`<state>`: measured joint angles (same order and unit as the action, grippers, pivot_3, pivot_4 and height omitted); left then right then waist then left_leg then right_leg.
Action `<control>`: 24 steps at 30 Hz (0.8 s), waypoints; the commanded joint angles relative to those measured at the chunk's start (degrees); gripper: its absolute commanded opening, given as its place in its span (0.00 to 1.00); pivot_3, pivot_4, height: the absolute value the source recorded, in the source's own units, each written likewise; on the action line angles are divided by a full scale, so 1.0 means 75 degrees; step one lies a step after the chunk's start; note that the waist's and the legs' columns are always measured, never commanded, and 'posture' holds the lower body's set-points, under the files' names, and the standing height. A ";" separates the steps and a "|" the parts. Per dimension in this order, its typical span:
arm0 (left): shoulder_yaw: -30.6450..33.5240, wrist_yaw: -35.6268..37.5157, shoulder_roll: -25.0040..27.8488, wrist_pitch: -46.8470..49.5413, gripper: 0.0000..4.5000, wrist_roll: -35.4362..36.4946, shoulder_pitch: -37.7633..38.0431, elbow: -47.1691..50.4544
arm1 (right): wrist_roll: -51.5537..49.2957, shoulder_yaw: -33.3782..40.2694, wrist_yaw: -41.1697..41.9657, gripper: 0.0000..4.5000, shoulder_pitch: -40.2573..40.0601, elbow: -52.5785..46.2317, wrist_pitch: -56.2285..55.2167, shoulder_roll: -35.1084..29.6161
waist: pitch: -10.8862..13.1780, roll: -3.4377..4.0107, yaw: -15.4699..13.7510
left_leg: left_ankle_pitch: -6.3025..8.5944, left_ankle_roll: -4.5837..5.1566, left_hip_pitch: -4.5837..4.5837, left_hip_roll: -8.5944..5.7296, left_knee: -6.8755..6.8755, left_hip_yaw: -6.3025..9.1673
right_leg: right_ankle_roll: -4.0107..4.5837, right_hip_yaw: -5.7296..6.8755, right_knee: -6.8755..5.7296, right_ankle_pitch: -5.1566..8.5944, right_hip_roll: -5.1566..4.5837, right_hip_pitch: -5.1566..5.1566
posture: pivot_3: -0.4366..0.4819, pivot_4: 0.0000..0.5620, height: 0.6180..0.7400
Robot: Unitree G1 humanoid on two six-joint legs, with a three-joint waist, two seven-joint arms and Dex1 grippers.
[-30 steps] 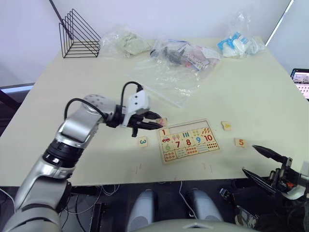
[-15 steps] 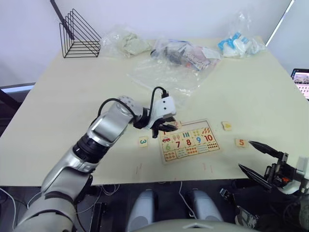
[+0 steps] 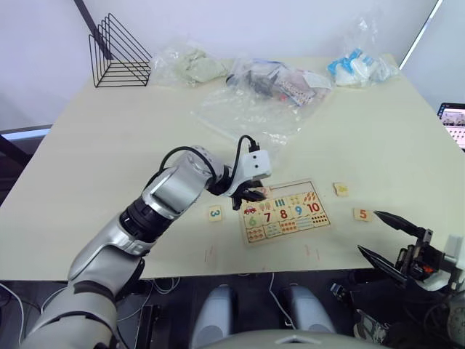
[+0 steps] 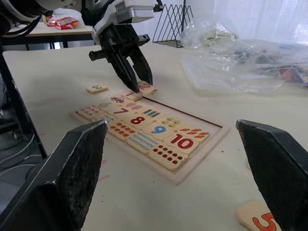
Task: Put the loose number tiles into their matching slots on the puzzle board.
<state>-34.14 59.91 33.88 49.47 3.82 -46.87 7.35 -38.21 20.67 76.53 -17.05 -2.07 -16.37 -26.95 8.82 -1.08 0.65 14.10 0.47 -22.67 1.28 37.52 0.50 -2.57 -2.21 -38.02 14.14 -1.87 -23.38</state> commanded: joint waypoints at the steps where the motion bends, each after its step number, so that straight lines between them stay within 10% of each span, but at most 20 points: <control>1: 0.0031 -0.0037 -0.0067 -0.0146 0.21 -0.0166 -0.0192 0.0006 | -0.0024 0.0030 -0.0041 1.00 -0.0008 -0.0119 -0.0111 -0.0001 | 0.0000 0.0000 0.0000 | 0.0000 0.0000 0.0000 0.0000 0.0000 0.0000 | 0.0000 0.0000 0.0000 0.0000 0.0000 0.0000 | 0.48 0.27 1.00; 24: -0.0064 0.0207 -0.0262 -0.0639 0.21 -0.0659 -0.0190 -0.0445 | 0.0000 0.0083 -0.0118 1.00 -0.0084 -0.0098 -0.0222 0.0011 | 0.0000 0.0000 0.0000 | 0.0000 0.0000 0.0000 0.0000 0.0000 0.0000 | 0.0000 0.0000 0.0000 0.0000 0.0000 0.0000 | 0.48 0.27 1.00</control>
<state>-34.52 61.13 32.03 45.62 -0.57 -47.17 3.48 -38.04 20.67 75.84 -17.27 -1.72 -16.86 -26.86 8.81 -1.08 0.65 14.10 0.47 -22.68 1.28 37.52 0.50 -2.56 -2.21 -38.02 14.14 -1.87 -23.38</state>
